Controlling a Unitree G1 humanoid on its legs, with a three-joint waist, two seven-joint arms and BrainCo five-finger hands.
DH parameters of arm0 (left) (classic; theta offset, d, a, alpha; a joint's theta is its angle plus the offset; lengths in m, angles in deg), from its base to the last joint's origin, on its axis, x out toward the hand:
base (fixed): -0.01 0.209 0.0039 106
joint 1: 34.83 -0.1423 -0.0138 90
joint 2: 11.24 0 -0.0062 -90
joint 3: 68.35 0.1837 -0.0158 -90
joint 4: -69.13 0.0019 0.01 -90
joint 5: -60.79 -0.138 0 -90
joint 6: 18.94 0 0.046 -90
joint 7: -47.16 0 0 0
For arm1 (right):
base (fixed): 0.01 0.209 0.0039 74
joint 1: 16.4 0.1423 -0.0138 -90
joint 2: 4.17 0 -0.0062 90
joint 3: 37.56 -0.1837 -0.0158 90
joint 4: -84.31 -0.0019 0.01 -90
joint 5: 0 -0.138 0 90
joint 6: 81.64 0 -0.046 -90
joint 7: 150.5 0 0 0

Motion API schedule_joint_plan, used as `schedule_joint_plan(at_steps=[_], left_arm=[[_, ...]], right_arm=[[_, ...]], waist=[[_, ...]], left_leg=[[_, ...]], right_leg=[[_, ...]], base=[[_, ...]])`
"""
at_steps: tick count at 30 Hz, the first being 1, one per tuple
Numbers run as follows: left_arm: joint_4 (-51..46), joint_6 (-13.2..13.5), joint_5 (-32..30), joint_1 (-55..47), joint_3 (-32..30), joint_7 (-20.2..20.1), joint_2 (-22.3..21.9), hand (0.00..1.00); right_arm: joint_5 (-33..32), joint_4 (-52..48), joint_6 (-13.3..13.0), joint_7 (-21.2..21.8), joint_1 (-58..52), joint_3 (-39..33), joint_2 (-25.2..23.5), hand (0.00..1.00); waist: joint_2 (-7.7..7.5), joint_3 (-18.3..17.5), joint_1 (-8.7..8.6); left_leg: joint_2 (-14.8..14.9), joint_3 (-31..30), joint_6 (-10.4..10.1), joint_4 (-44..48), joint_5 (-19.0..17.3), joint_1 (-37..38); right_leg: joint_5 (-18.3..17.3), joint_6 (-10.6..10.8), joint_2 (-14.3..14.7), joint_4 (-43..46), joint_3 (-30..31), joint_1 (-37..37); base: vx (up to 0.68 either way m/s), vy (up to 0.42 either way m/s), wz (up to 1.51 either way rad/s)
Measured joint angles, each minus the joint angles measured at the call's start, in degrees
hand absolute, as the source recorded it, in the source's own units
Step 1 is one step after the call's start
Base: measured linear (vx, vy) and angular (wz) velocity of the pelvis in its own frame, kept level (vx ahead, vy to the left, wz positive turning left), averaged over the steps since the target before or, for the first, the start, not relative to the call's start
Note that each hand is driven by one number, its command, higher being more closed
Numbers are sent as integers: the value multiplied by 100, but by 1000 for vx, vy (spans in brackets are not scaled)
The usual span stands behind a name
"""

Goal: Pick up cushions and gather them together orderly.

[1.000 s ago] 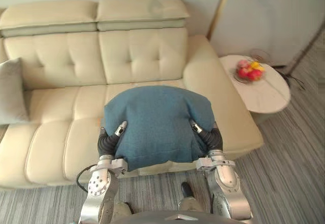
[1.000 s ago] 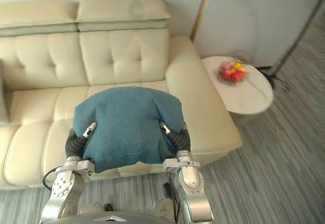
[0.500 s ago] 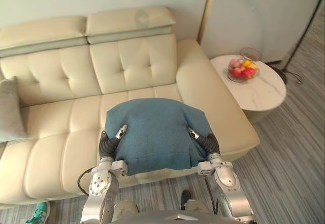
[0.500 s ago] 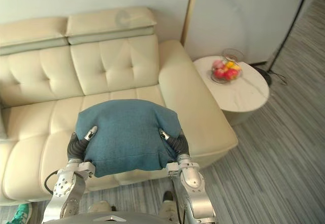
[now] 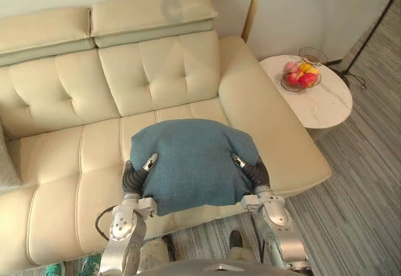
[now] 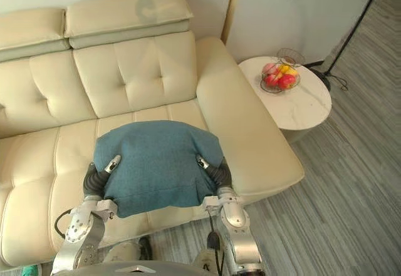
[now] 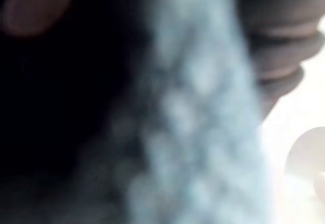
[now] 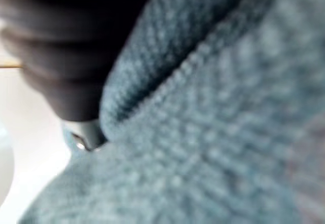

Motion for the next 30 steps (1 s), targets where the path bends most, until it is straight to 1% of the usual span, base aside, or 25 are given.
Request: schedule_joint_plan(at_steps=[1,2,3,4,5,6,7,8,9,10,12,13,15,17,18,20,22,23,26,29,30], left_arm=[[4,-7,0,3,5,0,16,100],[4,-18,-1,-7,11,0,59,100],[6,-33,-7,-2,13,0,158,100],[5,-30,-18,90,4,0,244,100],[7,-30,-36,138,4,0,273,100],[9,-30,-48,157,4,0,295,100],[7,-30,-47,159,5,-1,321,100],[135,-44,-51,228,18,-2,189,100],[130,-47,-52,205,18,-2,140,100],[124,-47,-52,184,7,-2,97,100],[112,-46,-51,181,6,-2,68,100],[112,-46,-51,173,6,-1,62,100],[95,-46,-48,151,5,-1,49,100],[-15,-46,-48,102,3,-2,48,100],[-127,-46,-49,31,9,-2,46,100],[-227,-46,-55,18,8,1,41,100],[-239,-46,-54,12,7,37,35,100],[-244,-46,-56,11,7,102,35,100],[-252,-39,-130,40,-1,295,39,100],[-222,-39,-340,299,-38,619,102,100],[-213,-34,-413,511,-79,767,213,100]], right_arm=[[0,44,1,0,9,-2,-1,100],[1,105,1,10,6,2,-6,100],[5,207,0,27,6,14,-43,100],[4,207,0,31,16,15,-81,100],[2,208,0,31,32,7,-90,100],[-1,201,-1,31,34,4,-90,100],[-5,182,-2,31,26,6,-99,100],[-7,194,-3,28,72,-27,22,100],[-8,178,-4,29,70,-19,74,100],[-7,179,4,29,67,3,98,100],[-7,156,5,29,32,12,93,100],[-7,109,5,29,30,12,94,100],[-8,-292,9,28,-103,12,87,100],[-9,-512,8,29,-204,12,75,100],[-11,-538,8,29,-214,12,55,100],[-10,-541,8,27,-211,13,8,100],[-8,-541,9,14,-208,17,-60,100],[-6,-541,9,-10,-198,34,-94,100],[-4,-541,9,-142,-29,152,-147,100],[-2,-540,7,-420,332,385,-149,100],[11,-539,3,-577,582,517,-149,100]], waist=[[-13,25,-33],[-46,58,-106],[-15,67,-244],[-96,58,-259],[-129,79,-246],[-148,74,-242],[-258,22,-258],[-75,76,-236],[37,83,-218],[143,68,-139],[132,71,-52],[114,75,-47],[82,70,-14],[52,64,-15],[-4,26,-19],[-59,-11,10],[-57,-14,49],[-59,-44,100],[-61,-133,105],[-62,-138,108],[-75,-163,110]], left_leg=[[-16,11,13,-69,15,118],[-81,13,42,-185,38,346],[-98,-59,110,-246,13,497],[-117,-135,126,-248,4,472],[-122,-182,126,-250,4,466],[-137,-285,116,-228,9,451],[-273,-394,85,-212,4,431],[-269,-575,32,-213,-25,450],[-219,-607,20,-237,-19,446],[-160,-592,3,-322,-9,471],[-137,-602,-30,-464,10,544],[-148,-606,-44,-516,21,561],[-193,-611,-25,-608,43,517],[-237,-656,-14,-630,51,498],[-281,-679,4,-685,89,502],[-314,-705,4,-706,139,531],[-346,-734,9,-759,169,627],[-371,-734,15,-850,207,686],[-411,-773,31,-965,282,681],[-420,-807,24,-1005,297,591],[-423,-819,12,-1001,324,441]], right_leg=[[-23,-39,-39,360,-21,-112],[-21,-61,-120,957,-10,-254],[-354,-234,-83,1200,9,-343],[-674,-258,93,1084,19,-433],[-760,-278,215,909,29,-436],[-765,-316,503,386,117,-385],[-279,-325,675,-167,272,-238],[-102,-344,744,-299,279,-138],[-38,-345,750,-555,265,-11],[127,-353,804,-906,242,136],[266,-385,863,-1216,219,297],[304,-383,860,-1296,223,330],[509,-361,817,-1691,223,494],[587,-356,797,-1870,190,568],[631,-331,746,-1968,165,604],[669,-331,727,-2046,132,630],[684,-320,695,-2122,97,760],[688,-315,663,-2153,94,801],[690,-318,638,-2154,35,776],[704,-338,630,-2156,4,724],[741,-372,628,-2156,-5,574]], base=[[39,123,-16],[59,96,20],[98,69,39],[90,18,44],[106,-43,47],[125,-77,50],[164,-86,58],[181,-39,41],[158,-13,12],[138,0,-4],[74,-10,-4],[0,0,0],[-10,15,2],[-27,24,11],[-15,24,16],[12,18,13],[11,7,10],[-38,5,8],[-37,-10,8],[-88,-24,4],[-70,-32,4]])
